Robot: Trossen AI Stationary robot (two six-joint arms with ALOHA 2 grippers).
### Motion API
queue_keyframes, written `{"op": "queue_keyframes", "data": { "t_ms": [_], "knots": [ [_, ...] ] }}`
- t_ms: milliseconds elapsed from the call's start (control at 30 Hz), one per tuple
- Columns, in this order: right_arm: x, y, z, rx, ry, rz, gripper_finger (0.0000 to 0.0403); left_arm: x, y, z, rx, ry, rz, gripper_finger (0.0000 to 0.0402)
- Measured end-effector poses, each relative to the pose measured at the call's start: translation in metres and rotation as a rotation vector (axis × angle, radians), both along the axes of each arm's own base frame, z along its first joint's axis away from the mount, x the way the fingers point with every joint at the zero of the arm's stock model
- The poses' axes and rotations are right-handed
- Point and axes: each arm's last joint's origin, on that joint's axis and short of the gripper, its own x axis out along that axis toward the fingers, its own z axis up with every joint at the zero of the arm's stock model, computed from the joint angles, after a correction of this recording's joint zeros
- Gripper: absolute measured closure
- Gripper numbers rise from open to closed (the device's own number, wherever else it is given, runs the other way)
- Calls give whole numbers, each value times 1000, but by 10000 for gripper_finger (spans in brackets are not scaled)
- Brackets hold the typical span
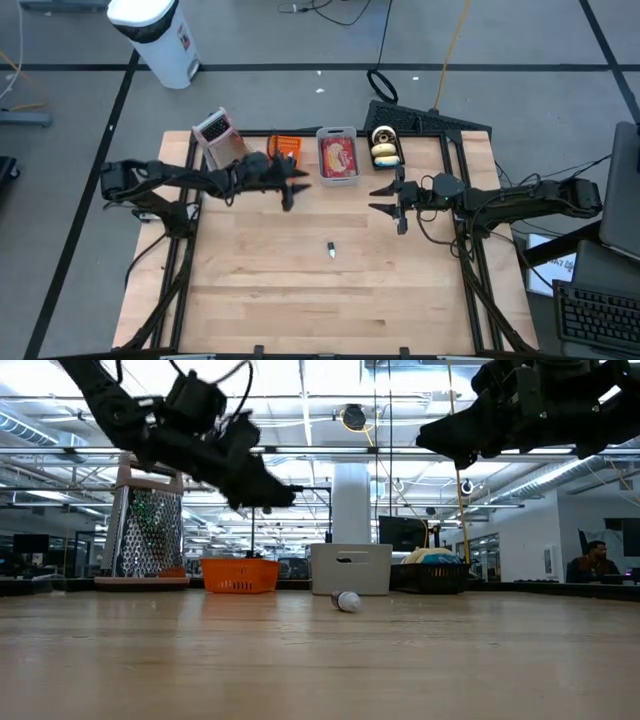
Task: Pick & Place Food Item
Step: Put the brown food coloring bottle into the orange bin
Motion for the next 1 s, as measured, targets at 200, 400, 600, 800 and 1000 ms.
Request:
{"op": "queue_keyframes", "data": {
  "t_ms": [200, 400, 600, 800, 1000],
  "knots": [
    [0, 0, 2, -11, -20, 2, 273, 26, -54, 13, 31, -24, -157, 213],
    [0, 0, 2, 16, -24, 4, 273, 42, -100, 7, 133, -5, -342, 202],
    [0, 1, 4, 36, -40, 10, 273, 59, -120, -21, 113, 78, -404, 201],
    [0, 1, 5, 49, -50, 11, 273, 81, -128, -48, 161, 146, -445, 201],
    [0, 1, 5, 64, -53, 14, 273, 90, -128, -67, 283, 202, -499, 201]
  ]
}}
